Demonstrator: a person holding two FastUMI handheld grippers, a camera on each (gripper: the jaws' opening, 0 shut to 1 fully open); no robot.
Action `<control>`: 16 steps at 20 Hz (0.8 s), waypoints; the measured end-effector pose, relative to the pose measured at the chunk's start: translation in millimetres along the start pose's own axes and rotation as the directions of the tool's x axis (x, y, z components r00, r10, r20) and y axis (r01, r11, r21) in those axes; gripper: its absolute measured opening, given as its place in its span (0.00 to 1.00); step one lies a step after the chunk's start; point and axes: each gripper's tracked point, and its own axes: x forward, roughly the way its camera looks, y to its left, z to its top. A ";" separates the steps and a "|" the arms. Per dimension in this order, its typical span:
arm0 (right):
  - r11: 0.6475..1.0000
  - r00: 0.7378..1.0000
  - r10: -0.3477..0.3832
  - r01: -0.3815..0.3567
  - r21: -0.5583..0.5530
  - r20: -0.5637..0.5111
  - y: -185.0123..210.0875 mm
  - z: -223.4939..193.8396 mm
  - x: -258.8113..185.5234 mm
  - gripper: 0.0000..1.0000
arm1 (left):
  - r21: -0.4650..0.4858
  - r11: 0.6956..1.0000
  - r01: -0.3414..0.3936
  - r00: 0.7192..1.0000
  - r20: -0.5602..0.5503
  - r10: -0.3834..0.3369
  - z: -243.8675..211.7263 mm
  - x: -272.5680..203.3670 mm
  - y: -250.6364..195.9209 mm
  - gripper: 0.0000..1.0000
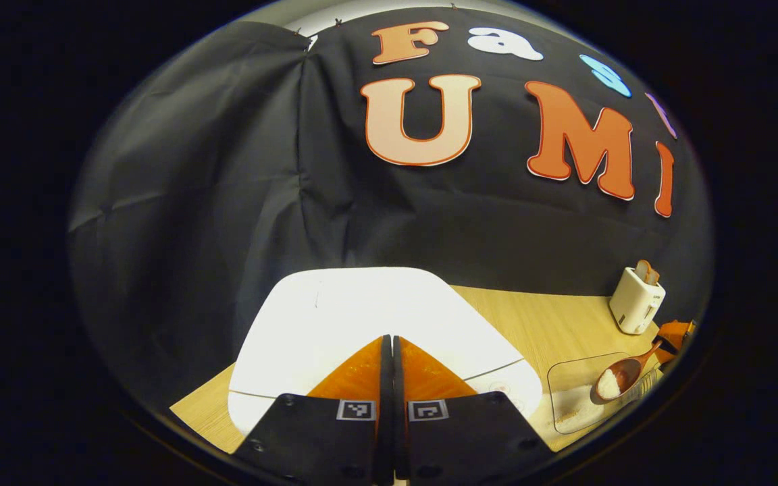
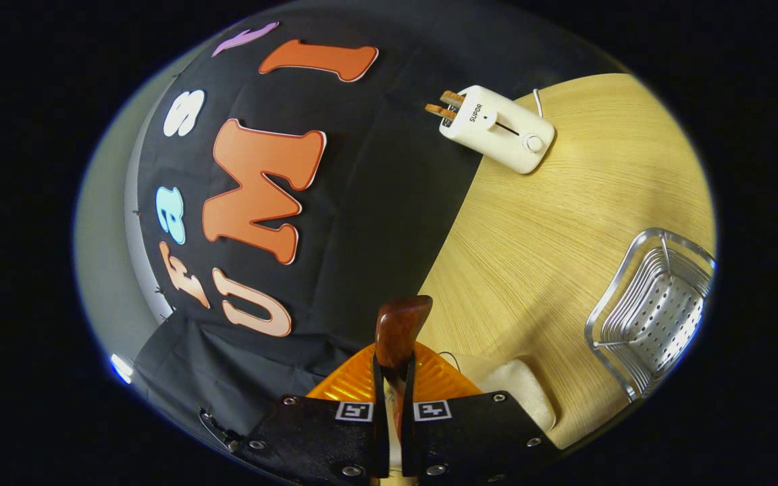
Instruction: Close the left gripper, press the button to open the rice cooker; take a wooden spoon from the chopstick holder with the right hand, scoop a spoonful of rice and pour it into the rice cooker, then put the wooden spoon back into the chopstick holder.
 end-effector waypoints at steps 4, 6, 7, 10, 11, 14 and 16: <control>1.000 1.000 0.018 -0.018 -0.003 0.002 10.8 1.7 -3.4 0.07 | -0.012 0.999 -0.043 0.964 0.263 0.045 67.3 -34.9 9.5 0.04; 1.000 1.000 0.028 -0.028 -0.011 0.005 18.1 1.8 -4.5 0.07 | 0.012 0.995 -0.104 0.929 0.359 0.093 93.1 -54.7 20.2 0.04; 0.999 0.999 0.036 -0.036 -0.009 0.007 21.7 2.4 -4.0 0.07 | 0.017 0.993 -0.120 0.916 0.387 0.104 101.9 -63.9 21.7 0.04; 0.999 0.999 0.040 -0.040 0.000 0.006 27.9 1.9 -3.2 0.07 | 0.021 0.990 -0.138 0.896 0.428 0.116 110.1 -78.2 26.2 0.04; 0.999 0.999 0.035 -0.035 0.004 0.006 27.4 2.5 -2.1 0.07 | 0.014 0.990 -0.142 0.892 0.434 0.122 111.4 -82.8 27.6 0.04; 0.999 0.999 0.043 -0.043 0.024 0.018 35.7 7.9 -0.4 0.08 | -0.001 0.991 -0.135 0.893 0.432 0.122 100.2 -85.7 33.5 0.02; 0.998 0.998 0.052 -0.053 0.028 0.031 43.2 13.0 -0.9 0.07 | -0.017 0.990 -0.139 0.892 0.431 0.133 96.0 -83.8 39.4 0.04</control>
